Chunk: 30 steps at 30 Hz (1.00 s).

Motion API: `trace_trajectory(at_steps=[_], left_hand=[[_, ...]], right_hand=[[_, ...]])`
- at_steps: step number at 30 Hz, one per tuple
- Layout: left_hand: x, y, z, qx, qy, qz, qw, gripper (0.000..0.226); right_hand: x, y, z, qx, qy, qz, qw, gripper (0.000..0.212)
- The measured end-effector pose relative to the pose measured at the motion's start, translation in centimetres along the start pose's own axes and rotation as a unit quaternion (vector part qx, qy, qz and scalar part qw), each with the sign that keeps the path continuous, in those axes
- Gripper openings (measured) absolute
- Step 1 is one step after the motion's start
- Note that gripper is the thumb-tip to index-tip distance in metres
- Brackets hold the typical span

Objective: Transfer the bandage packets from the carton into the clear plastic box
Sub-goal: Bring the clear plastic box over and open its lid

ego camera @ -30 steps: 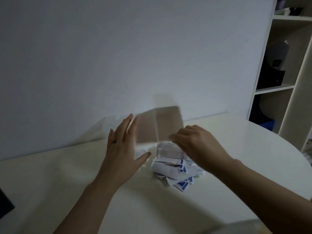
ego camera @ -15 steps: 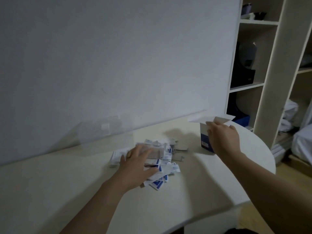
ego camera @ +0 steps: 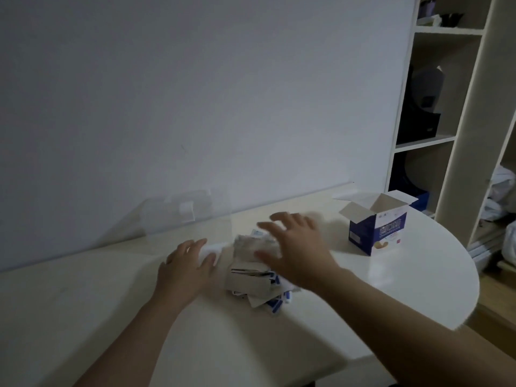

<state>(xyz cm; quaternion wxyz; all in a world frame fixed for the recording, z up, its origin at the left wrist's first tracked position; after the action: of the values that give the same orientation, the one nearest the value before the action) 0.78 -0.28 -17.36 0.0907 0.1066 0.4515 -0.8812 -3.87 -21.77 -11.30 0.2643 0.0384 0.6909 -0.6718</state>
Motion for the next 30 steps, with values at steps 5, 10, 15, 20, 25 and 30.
trace_trajectory(at_steps=[5, 10, 15, 20, 25, 30], left_hand=[[0.4, 3.4, -1.6, -0.132, -0.025, -0.185, 0.974, 0.047], [1.6, 4.2, 0.7, -0.105, 0.0, -0.206, 0.973, 0.046], [2.3, 6.3, 3.9, -0.081, 0.047, -0.223, 0.97, 0.049], [2.4, 8.0, 6.7, -0.05, 0.083, -0.233, 0.968, 0.053], [0.6, 4.6, 7.2, -0.047, 0.157, -0.106, 0.981, 0.049], [-3.2, -3.2, 4.3, -0.094, 0.2, 0.153, 0.963, 0.05]], right_hand=[[-0.5, 6.0, -4.5, 0.032, -0.083, -0.127, 0.988, 0.076], [-0.3, 8.0, -2.7, 0.061, -0.067, -0.144, 0.985, 0.079], [0.4, 7.5, -0.5, 0.056, -0.036, -0.126, 0.99, 0.079], [1.6, 6.7, 2.1, 0.037, -0.003, -0.106, 0.994, 0.07], [1.6, 5.2, 3.1, 0.041, -0.019, -0.086, 0.995, 0.085], [-0.2, 3.4, 0.6, 0.035, -0.05, -0.06, 0.996, 0.081]])
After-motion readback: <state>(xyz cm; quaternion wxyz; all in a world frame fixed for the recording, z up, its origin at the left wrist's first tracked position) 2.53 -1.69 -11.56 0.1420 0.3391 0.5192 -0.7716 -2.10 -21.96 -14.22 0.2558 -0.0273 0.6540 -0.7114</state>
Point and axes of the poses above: each hand's wrist, its own x-axis away from the middle knuckle, its own y-axis out of the palm, z = x × y, the point moved 6 cm from there along -x, towards the middle knuckle, and after that the axes turned 10 degrees about x, right-handed, at the moved point
